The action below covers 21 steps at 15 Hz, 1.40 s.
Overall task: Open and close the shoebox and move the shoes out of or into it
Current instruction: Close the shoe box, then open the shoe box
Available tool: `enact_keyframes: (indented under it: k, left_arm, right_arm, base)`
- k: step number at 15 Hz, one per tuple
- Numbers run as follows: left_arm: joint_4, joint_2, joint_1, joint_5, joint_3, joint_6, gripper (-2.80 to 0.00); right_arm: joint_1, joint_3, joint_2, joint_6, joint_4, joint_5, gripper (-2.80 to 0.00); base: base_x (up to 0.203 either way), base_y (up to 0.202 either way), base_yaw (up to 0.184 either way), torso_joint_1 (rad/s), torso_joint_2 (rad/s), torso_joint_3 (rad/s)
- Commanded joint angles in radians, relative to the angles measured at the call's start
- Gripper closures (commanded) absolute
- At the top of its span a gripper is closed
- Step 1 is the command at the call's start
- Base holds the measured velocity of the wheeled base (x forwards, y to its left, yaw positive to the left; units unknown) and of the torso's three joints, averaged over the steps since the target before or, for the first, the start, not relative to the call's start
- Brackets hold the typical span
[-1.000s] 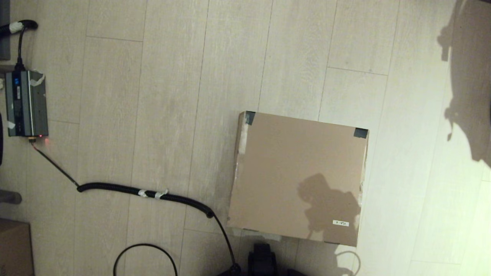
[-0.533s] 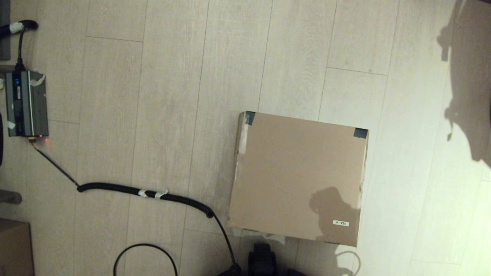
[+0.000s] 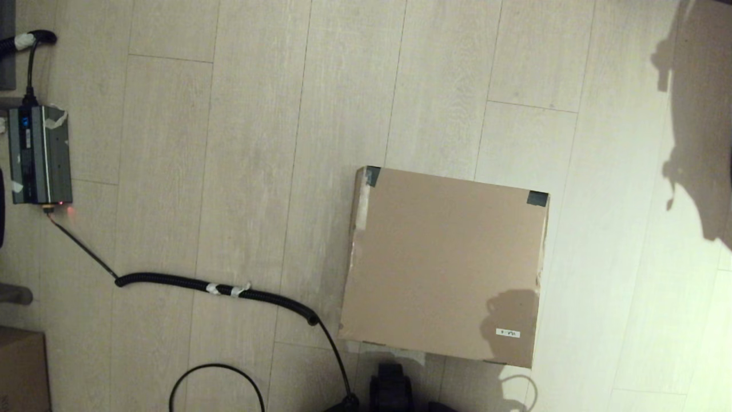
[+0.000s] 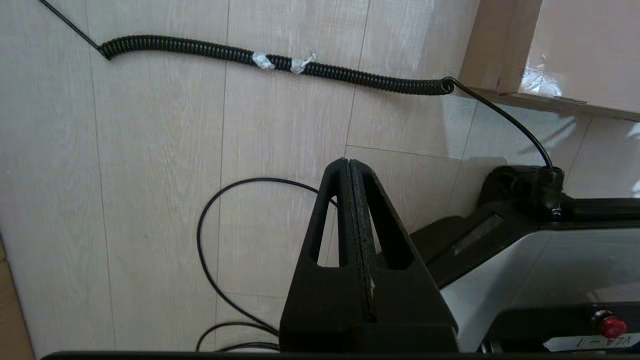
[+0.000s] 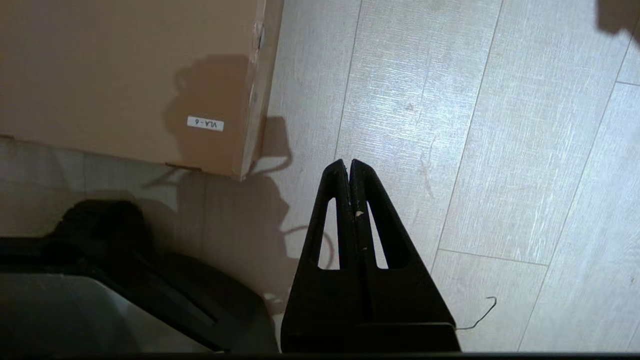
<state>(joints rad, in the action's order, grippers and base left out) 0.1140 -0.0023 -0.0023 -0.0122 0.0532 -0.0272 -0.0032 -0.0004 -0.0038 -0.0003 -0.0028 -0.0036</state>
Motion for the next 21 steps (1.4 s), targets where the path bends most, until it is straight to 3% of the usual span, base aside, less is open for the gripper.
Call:
enact_keyframes:
  k: [1,7,15,21]
  left_arm:
    - [-0.002,0.002,0.001,0.0,0.0,0.0,0.0]
    - [-0.004,0.002,0.0,0.0,0.0,0.001,0.0]
    - [-0.004,0.002,-0.001,0.0,0.0,0.007,0.0]
    - [-0.002,0.002,0.0,0.001,0.0,0.005,0.0]
  right_arm:
    - [0.0,0.0,0.005,0.0,0.0,-0.001,0.0]
    - [0.0,0.0,0.005,-0.007,0.003,0.001,0.0]
    - [0.0,0.0,0.005,-0.176,0.01,0.039,0.0]
    - [0.0,0.0,0.005,-0.191,0.008,0.039,0.0]
  base:
    - [0.0,0.0,0.0,0.0,0.0,0.0]
    - [0.0,0.0,0.0,0.0,0.0,0.0]
    - [0.0,0.0,0.0,0.0,0.0,0.0]
    - [0.0,0.0,0.0,0.0,0.0,0.0]
